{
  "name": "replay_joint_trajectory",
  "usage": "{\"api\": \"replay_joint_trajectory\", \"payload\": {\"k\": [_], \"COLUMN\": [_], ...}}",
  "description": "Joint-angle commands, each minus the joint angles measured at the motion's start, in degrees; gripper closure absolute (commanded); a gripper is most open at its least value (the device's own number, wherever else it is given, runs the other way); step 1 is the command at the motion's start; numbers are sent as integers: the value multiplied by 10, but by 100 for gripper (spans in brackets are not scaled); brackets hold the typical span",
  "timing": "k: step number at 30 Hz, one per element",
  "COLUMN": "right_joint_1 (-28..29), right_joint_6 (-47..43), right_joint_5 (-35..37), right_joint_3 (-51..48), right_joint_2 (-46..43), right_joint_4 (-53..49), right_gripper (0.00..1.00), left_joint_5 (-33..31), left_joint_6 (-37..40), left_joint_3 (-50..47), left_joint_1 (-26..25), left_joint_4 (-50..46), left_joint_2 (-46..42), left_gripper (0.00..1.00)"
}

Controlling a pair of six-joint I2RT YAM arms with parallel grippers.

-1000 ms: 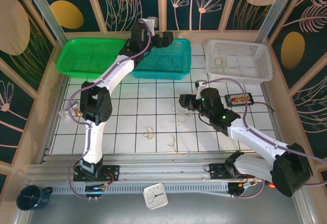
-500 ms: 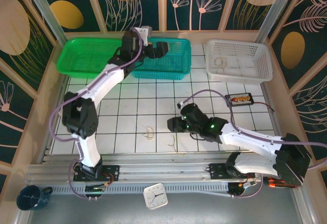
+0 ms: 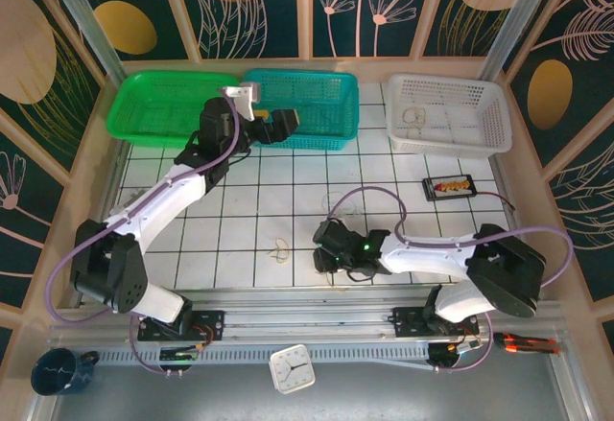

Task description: Untangle the cables

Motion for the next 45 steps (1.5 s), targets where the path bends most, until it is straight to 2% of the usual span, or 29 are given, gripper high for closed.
{"api": "replay_joint_trajectory", "payload": {"k": [1, 2, 6, 10, 15, 21, 24, 28, 36, 37, 38, 39, 40, 42, 45], "right_joint_1": [6, 6, -26, -122, -276, -460, -520, -573, -637, -645, -650, -656, -659, -658, -644], "right_joint_6": [0, -5, -44, -95, -148, -140, -127, -116, -122, -124, -126, -132, -138, -147, -152], "right_joint_5": [7, 14, 13, -13, -3, -17, -27, -29, 6, 3, -1, -14, -30, -46, -71], "right_joint_3": [20, 30, 83, 140, 221, 283, 315, 357, 429, 436, 444, 451, 458, 466, 447], "right_joint_2": [11, 7, -39, -85, -85, -30, 14, 83, 204, 217, 228, 238, 246, 250, 230], "right_joint_4": [15, 8, -16, -11, -1, 75, 103, 123, 127, 129, 129, 132, 135, 135, 149], "right_gripper": [90, 100, 100, 100, 100, 100, 100, 100, 100, 93, 80, 62, 49, 43, 42], "left_joint_5": [2, 2, 5, 5, 6, 10, 11, 13, 19, 18, 18, 18, 18, 18, 14], "left_joint_6": [-12, -13, -19, -31, -48, -73, -81, -93, -109, -109, -109, -109, -109, -108, -108], "left_joint_3": [-17, -20, -40, -70, -116, -170, -191, -217, -249, -250, -251, -252, -253, -253, -255], "left_joint_1": [2, 2, 2, 2, 2, 2, 2, 2, 2, 2, 2, 2, 2, 2, 2], "left_joint_4": [39, 40, 48, 63, 78, 103, 108, 119, 135, 136, 134, 134, 134, 132, 134], "left_joint_2": [-26, -30, -47, -65, -84, -111, -124, -139, -144, -144, -144, -144, -143, -142, -140], "left_gripper": [1, 1, 1, 1, 1, 1, 1, 1, 1, 1, 1, 1, 1, 1, 1]}}
